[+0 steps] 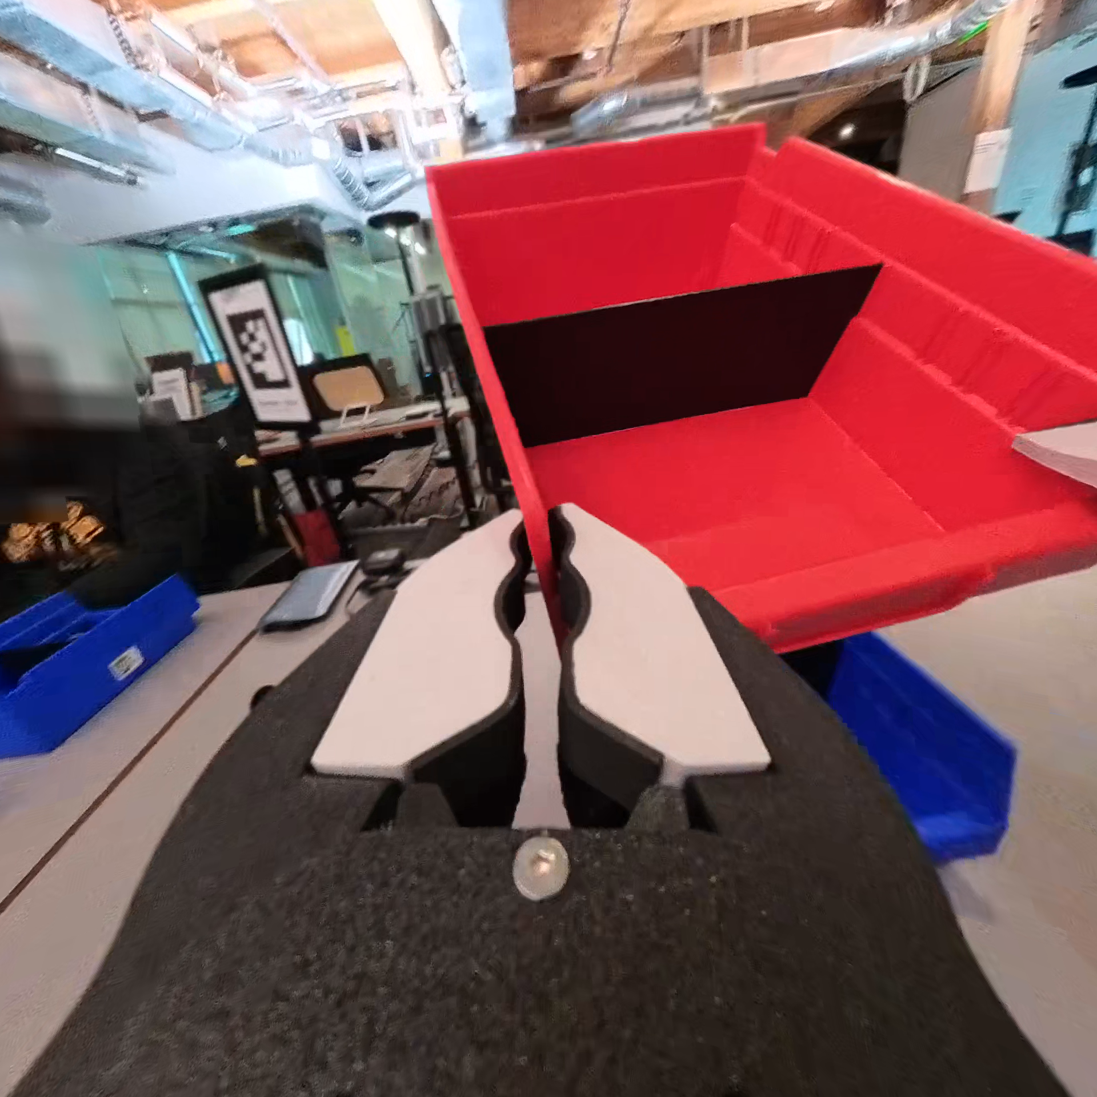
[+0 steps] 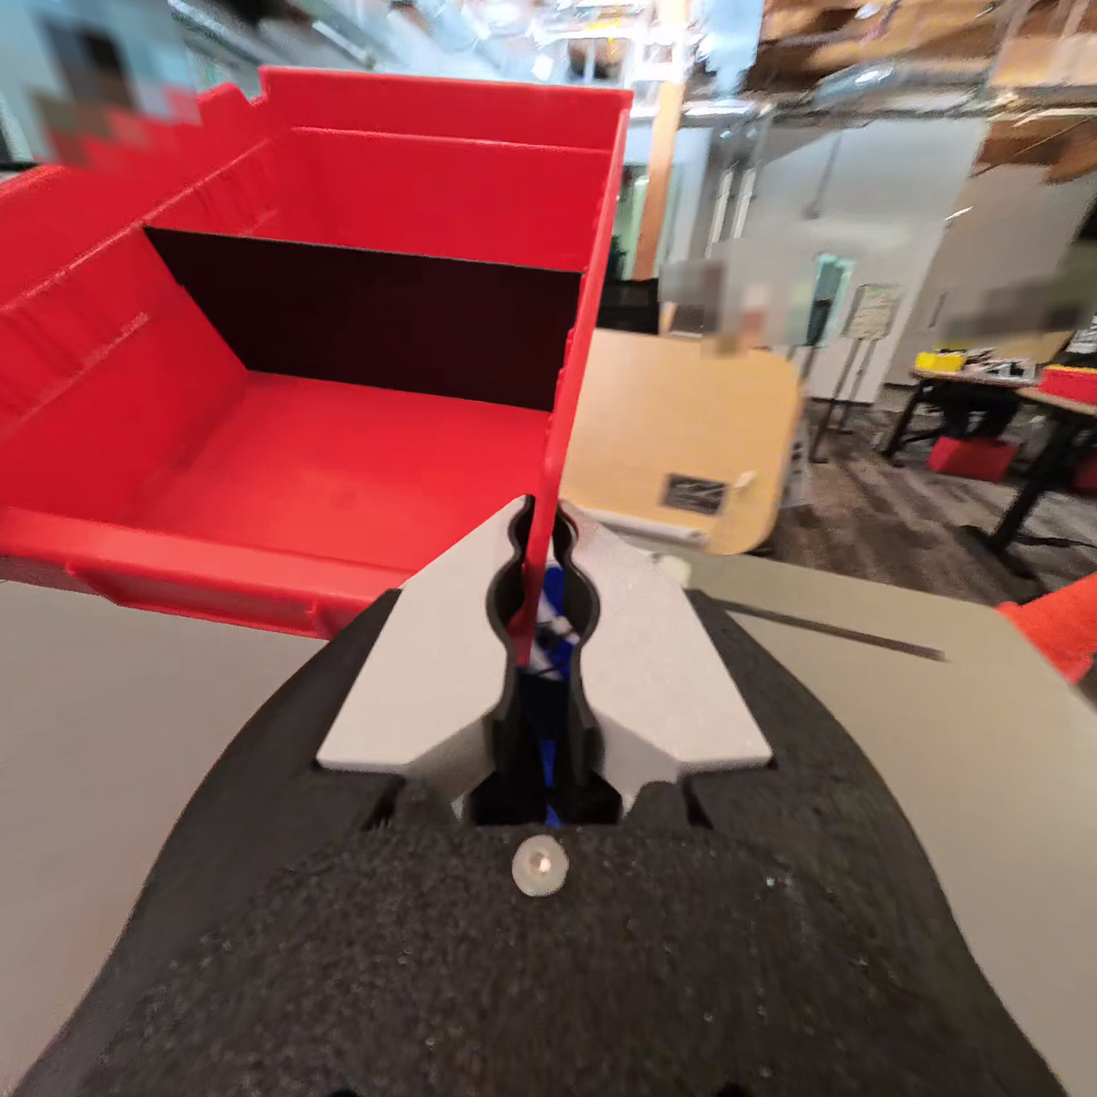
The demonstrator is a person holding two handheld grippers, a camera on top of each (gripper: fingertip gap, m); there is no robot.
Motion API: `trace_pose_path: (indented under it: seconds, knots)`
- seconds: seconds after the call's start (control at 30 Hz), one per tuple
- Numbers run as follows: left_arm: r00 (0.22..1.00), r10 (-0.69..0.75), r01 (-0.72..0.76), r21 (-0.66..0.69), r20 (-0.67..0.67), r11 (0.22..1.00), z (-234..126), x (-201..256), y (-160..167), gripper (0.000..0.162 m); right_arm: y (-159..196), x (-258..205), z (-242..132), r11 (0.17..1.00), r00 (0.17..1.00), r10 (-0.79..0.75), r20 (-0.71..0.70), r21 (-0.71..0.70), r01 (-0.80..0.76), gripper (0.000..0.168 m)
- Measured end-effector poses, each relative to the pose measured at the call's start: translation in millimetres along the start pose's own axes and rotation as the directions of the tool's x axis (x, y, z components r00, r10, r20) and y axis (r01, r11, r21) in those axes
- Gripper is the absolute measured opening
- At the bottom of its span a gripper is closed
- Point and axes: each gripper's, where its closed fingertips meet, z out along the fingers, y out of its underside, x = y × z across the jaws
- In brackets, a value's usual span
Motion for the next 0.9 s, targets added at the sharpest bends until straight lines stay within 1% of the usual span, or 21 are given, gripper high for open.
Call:
trace_pose_path:
  seconds: [0.07, 0.13, 0.17, 0.2, 0.23, 0.3, 0.4, 0.47, 0.57, 0.6, 0.67, 0.7, 0.73, 0.8, 0.87, 0.9]
  knots:
    - [0.996, 0.011, -0.008, 0.039, -0.084, 0.999, 25, 66, -14, 0.007, -6, 70, -14, 1.000, 0.997, 0.018, -0.073, 0.022, -0.017, 0.004]
    - [0.984, 0.013, -0.007, 0.035, -0.175, 0.999, 44, 142, -9, 0.008, 6, 143, -30, 0.999, 0.983, 0.036, -0.180, 0.013, -0.034, 0.003]
    - [0.979, 0.027, -0.022, 0.027, -0.203, 0.999, 53, 178, 0, 0.008, 20, 178, -37, 0.999, 0.972, 0.000, -0.235, -0.034, -0.008, 0.004]
    - [0.973, 0.032, -0.030, 0.014, -0.228, 0.999, 60, 214, 12, 0.009, 37, 210, -44, 0.994, 0.961, -0.061, -0.268, -0.104, 0.034, 0.004]
    - [0.967, 0.012, -0.018, -0.020, -0.256, 1.000, 67, 247, 29, 0.008, 56, 238, -52, 0.987, 0.955, -0.084, -0.284, -0.157, 0.040, 0.004]
    - [0.946, -0.060, 0.018, -0.135, -0.318, 0.991, 79, 306, 68, 0.007, 102, 285, -68, 0.968, 0.949, -0.063, -0.308, -0.250, -0.017, 0.003]
    - [0.920, -0.120, 0.001, -0.302, -0.374, 0.953, 85, 370, 126, 0.007, 177, 330, -89, 0.909, 0.941, -0.073, -0.330, -0.410, -0.074, 0.003]
    - [0.910, -0.128, -0.023, -0.357, -0.395, 0.934, 83, 396, 151, 0.007, 211, 347, -99, 0.884, 0.939, -0.027, -0.342, -0.446, -0.136, 0.003]
    - [0.894, -0.134, -0.058, -0.408, -0.427, 0.911, 80, 420, 178, 0.009, 241, 364, -105, 0.858, 0.925, 0.089, -0.370, -0.443, -0.260, 0.003]
    - [0.890, -0.135, -0.057, -0.401, -0.436, 0.915, 80, 425, 180, 0.010, 250, 368, -106, 0.843, 0.926, 0.079, -0.370, -0.470, -0.260, 0.003]
    - [0.885, -0.135, -0.069, -0.412, -0.446, 0.909, 77, 431, 184, 0.011, 263, 371, -108, 0.825, 0.943, -0.006, -0.334, -0.534, -0.183, 0.004]
    - [0.874, -0.163, -0.053, -0.424, -0.457, 0.904, 75, 432, 186, 0.012, 265, 371, -108, 0.826, 0.946, -0.016, -0.325, -0.537, -0.170, 0.004]
    - [0.855, -0.197, -0.030, -0.426, -0.479, 0.904, 74, 433, 185, 0.014, 265, 372, -107, 0.833, 0.943, 0.011, -0.332, -0.519, -0.192, 0.004]
    - [0.803, -0.255, -0.028, -0.462, -0.539, 0.886, 66, 435, 183, 0.019, 266, 375, -104, 0.838, 0.935, 0.068, -0.347, -0.488, -0.242, 0.004]
    - [0.729, -0.274, -0.089, -0.483, -0.628, 0.871, 48, 434, 176, 0.020, 267, 377, -100, 0.829, 0.928, 0.118, -0.354, -0.480, -0.288, 0.004]
    - [0.706, -0.260, -0.122, -0.474, -0.659, 0.872, 38, 425, 170, 0.022, 267, 378, -99, 0.823, 0.927, 0.127, -0.354, -0.483, -0.297, 0.004]
